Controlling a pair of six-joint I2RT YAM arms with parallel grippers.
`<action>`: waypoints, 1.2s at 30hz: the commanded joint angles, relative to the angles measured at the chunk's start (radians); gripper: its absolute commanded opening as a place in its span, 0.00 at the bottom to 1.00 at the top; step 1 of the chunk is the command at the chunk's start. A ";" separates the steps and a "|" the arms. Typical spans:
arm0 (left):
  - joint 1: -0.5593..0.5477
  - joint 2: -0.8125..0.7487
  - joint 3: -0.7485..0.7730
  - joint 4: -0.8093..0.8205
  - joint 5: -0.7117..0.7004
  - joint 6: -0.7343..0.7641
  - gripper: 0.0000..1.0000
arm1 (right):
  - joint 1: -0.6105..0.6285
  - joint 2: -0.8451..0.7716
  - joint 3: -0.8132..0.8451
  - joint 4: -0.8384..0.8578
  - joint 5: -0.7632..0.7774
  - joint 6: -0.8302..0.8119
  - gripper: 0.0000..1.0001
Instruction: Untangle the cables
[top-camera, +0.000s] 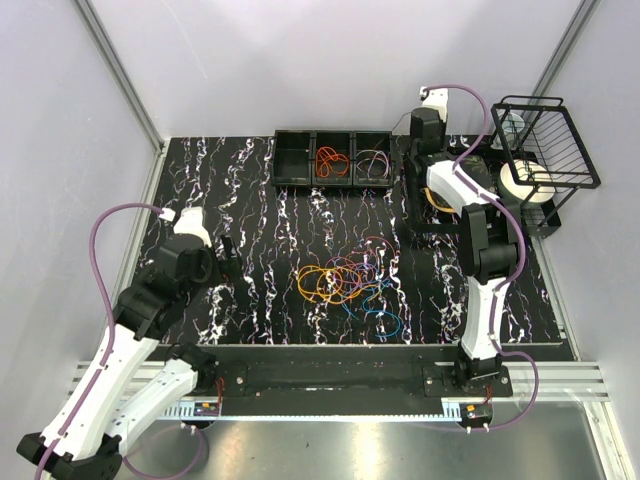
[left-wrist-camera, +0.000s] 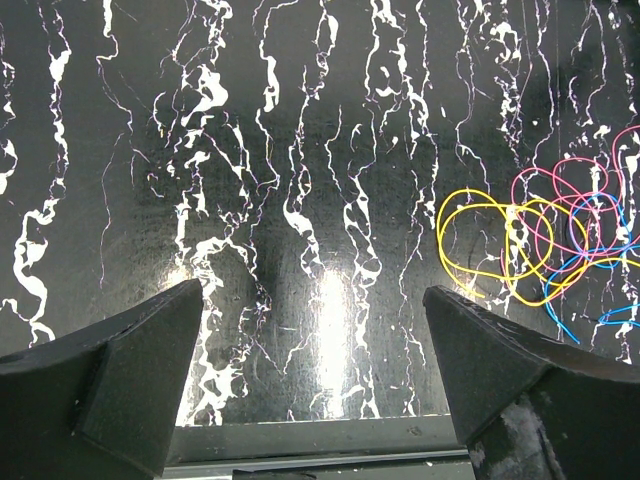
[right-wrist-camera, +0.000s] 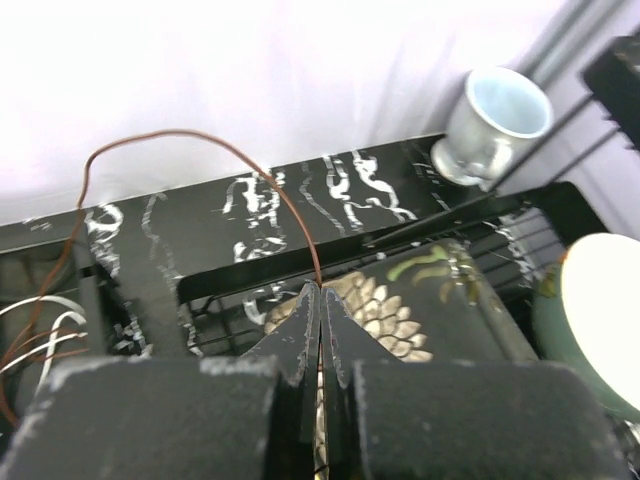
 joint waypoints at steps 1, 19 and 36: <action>0.004 0.007 -0.003 0.049 -0.014 -0.002 0.95 | 0.030 -0.046 -0.004 0.053 -0.093 -0.015 0.00; 0.004 0.005 -0.003 0.050 -0.014 0.000 0.95 | 0.113 0.288 0.395 -0.133 -0.224 0.087 0.00; 0.012 0.025 -0.003 0.050 -0.012 0.001 0.95 | 0.108 0.482 0.555 -0.158 -0.210 0.068 0.00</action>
